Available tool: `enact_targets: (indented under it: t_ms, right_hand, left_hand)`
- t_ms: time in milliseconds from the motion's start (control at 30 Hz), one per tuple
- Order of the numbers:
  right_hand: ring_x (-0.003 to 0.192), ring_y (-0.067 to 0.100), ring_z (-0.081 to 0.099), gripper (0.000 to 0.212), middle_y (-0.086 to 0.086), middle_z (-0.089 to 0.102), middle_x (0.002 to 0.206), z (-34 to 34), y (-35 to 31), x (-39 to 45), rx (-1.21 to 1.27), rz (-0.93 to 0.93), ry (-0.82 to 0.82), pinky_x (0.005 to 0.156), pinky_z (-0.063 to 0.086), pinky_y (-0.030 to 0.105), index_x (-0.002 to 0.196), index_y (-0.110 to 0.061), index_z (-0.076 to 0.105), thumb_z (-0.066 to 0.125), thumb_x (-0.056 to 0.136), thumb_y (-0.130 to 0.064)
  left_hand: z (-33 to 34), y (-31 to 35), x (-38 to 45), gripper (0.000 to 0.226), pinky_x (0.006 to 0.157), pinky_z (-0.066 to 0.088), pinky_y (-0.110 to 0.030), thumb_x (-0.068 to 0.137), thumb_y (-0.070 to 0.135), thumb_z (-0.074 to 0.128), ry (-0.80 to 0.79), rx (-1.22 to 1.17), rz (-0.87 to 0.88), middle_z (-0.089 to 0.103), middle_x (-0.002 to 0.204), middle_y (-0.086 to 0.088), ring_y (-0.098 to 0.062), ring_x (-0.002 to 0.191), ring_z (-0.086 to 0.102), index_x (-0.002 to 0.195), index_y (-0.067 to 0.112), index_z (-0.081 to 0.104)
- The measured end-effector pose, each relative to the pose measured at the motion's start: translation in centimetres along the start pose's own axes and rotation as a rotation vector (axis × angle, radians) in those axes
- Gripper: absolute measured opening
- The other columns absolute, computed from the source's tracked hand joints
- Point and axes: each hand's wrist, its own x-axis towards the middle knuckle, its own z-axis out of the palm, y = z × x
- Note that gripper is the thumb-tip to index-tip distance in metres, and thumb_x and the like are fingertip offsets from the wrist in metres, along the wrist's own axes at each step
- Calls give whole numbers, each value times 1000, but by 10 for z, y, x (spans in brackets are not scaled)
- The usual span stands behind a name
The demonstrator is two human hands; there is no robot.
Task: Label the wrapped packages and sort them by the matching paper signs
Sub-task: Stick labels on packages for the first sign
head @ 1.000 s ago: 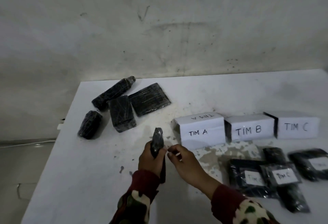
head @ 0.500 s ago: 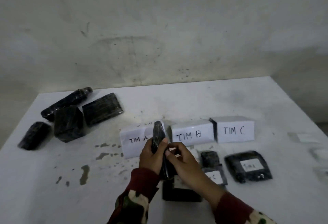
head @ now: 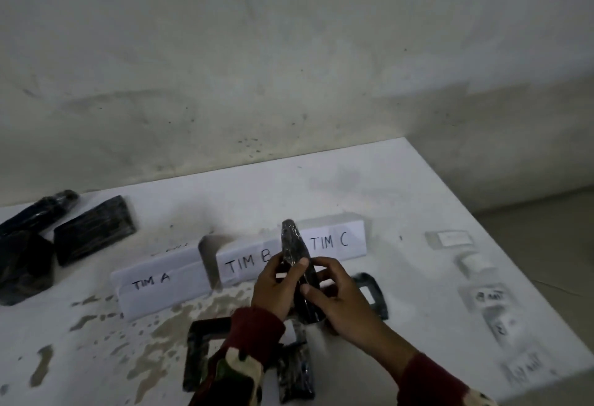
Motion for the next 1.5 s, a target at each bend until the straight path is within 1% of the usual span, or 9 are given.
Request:
enact_targets:
  t_ms: [233, 367, 467, 600, 800, 933, 1200, 1400, 1500]
  right_hand:
    - [78, 5, 65, 28, 0, 64, 93, -55, 20, -15, -31, 67, 163, 65, 52, 15, 112, -32, 55, 63, 85, -26]
    - [72, 4, 63, 9, 0, 65, 90, -100, 36, -7, -42, 118, 321, 61, 47, 11, 96, -28, 60, 61, 87, -28]
    - [86, 16, 58, 18, 7, 61, 101, -145, 57, 3, -377, 147, 516, 72, 44, 20, 103, -18, 61, 61, 87, -26]
    - [117, 26, 44, 32, 6, 51, 125, -196, 82, 20, -1041, 281, 547, 91, 36, 34, 121, -17, 54, 51, 90, -27]
    - [135, 25, 22, 46, 4, 33, 141, -234, 91, 47, -1183, 385, 539, 107, 18, 36, 131, -18, 42, 46, 86, -13]
    - [132, 24, 25, 44, 3, 36, 138, -243, 97, 64, -1318, 339, 504, 104, 18, 37, 130, -18, 41, 40, 87, -11]
    - [124, 22, 36, 32, 3, 50, 122, -252, 108, 83, -1398, 347, 471, 104, 19, 39, 114, -16, 52, 38, 88, -4]
    - [110, 24, 46, 33, 6, 53, 111, -253, 112, 86, -1266, 283, 527, 101, 20, 37, 112, -13, 50, 38, 85, 2]
    - [100, 30, 51, 23, 10, 57, 102, -247, 101, 91, -1082, 190, 634, 95, 25, 39, 104, -7, 52, 37, 89, 1]
  left_hand:
    - [60, -5, 6, 20, 69, 51, -28, 79, 18, 69, -107, 41, -59, 64, 88, 3, -11, 80, 62, 90, 27, 54]
    - [86, -4, 15, 23, 75, 54, -35, 78, 16, 70, -147, -5, -129, 65, 90, -4, -19, 80, 64, 87, 24, 51]
    - [96, -7, 21, 22, 75, 54, -37, 78, 13, 70, -157, -23, -169, 65, 91, -8, -22, 80, 64, 86, 22, 51]
    - [104, -12, 30, 21, 76, 54, -39, 78, 13, 70, -144, -4, -208, 64, 94, -13, -26, 82, 64, 87, 21, 52]
    - [114, -13, 45, 20, 77, 55, -42, 80, 15, 68, -161, 4, -264, 64, 95, -11, -26, 83, 64, 90, 21, 52]
    - [118, -14, 55, 19, 60, 52, -30, 81, 16, 67, -163, 23, -252, 64, 92, -9, -22, 80, 63, 90, 21, 51]
    - [122, -17, 63, 26, 59, 51, -27, 81, 15, 67, -155, 5, -270, 63, 92, -8, -20, 80, 62, 102, 13, 52]
    - [115, -20, 64, 20, 64, 53, -31, 81, 15, 67, -150, 2, -253, 62, 92, -7, -20, 81, 61, 92, 21, 52]
    - [112, -20, 64, 20, 60, 52, -27, 81, 16, 67, -141, -8, -255, 62, 92, -6, -18, 79, 61, 91, 22, 51]
